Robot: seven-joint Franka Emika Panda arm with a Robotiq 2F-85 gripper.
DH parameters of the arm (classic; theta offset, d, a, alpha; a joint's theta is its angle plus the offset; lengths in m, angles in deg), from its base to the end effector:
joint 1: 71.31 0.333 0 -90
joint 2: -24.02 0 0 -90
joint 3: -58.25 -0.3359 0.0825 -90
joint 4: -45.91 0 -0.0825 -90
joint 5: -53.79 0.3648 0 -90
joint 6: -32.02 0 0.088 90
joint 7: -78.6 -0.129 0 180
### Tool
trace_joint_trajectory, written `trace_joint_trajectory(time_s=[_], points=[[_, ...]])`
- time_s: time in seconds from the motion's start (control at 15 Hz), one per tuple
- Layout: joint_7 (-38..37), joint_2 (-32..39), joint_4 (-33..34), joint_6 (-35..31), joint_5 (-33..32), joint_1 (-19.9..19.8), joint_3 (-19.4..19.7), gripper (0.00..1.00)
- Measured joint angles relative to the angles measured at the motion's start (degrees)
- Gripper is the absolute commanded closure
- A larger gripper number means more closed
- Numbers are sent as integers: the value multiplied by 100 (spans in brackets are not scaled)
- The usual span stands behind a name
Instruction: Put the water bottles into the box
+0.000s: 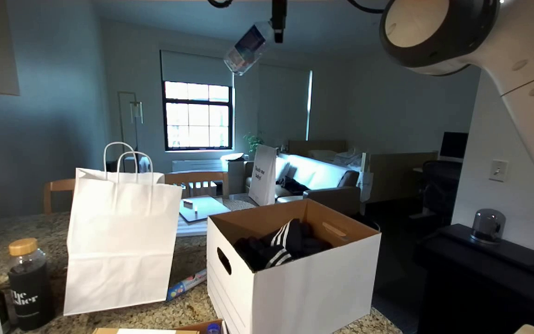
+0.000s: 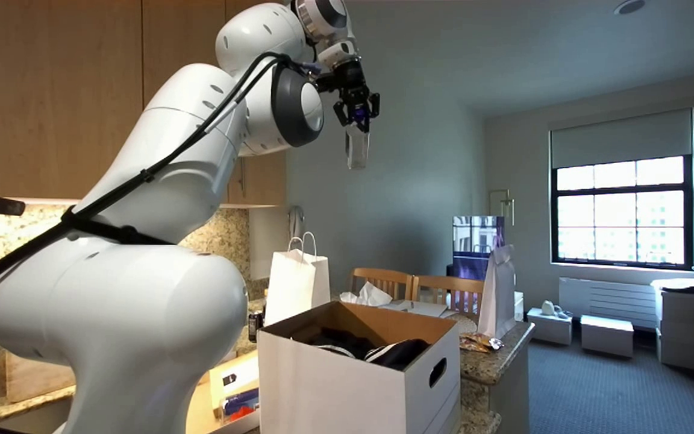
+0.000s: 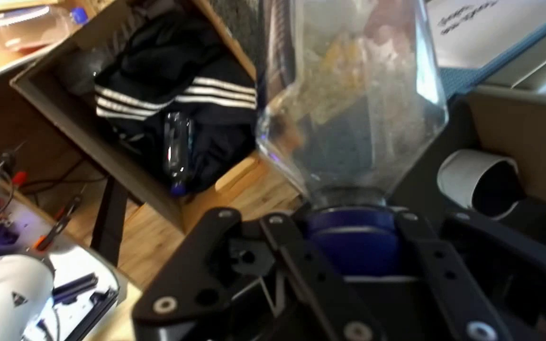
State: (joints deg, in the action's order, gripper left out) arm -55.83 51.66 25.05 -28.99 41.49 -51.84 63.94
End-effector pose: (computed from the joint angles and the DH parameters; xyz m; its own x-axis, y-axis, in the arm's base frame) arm 0.5434 0.1275 0.7938 -0.5982 -0.8011 -0.0163 -0.7593 0.5732 -0.3081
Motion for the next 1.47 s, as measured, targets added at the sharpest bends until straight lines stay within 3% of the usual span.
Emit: trace_joint_trajectory(time_s=[0.27, 0.67, 0.73, 0.8, 0.93, 1.13, 1.47], points=[[58, -59, 0, 1569, -476, 159, 140, 94], [571, -61, -20, 3659, -663, 173, 160, 96], [706, -61, -37, 3935, -707, 177, 160, 68], [855, -61, -68, 4194, -787, 187, 160, 67], [1292, -21, -104, 4655, -1197, 259, 160, 56], [1725, -76, -669, 4648, -1834, 431, 196, 37], [1705, -39, -1055, 4464, -2400, 460, 225, 5]])
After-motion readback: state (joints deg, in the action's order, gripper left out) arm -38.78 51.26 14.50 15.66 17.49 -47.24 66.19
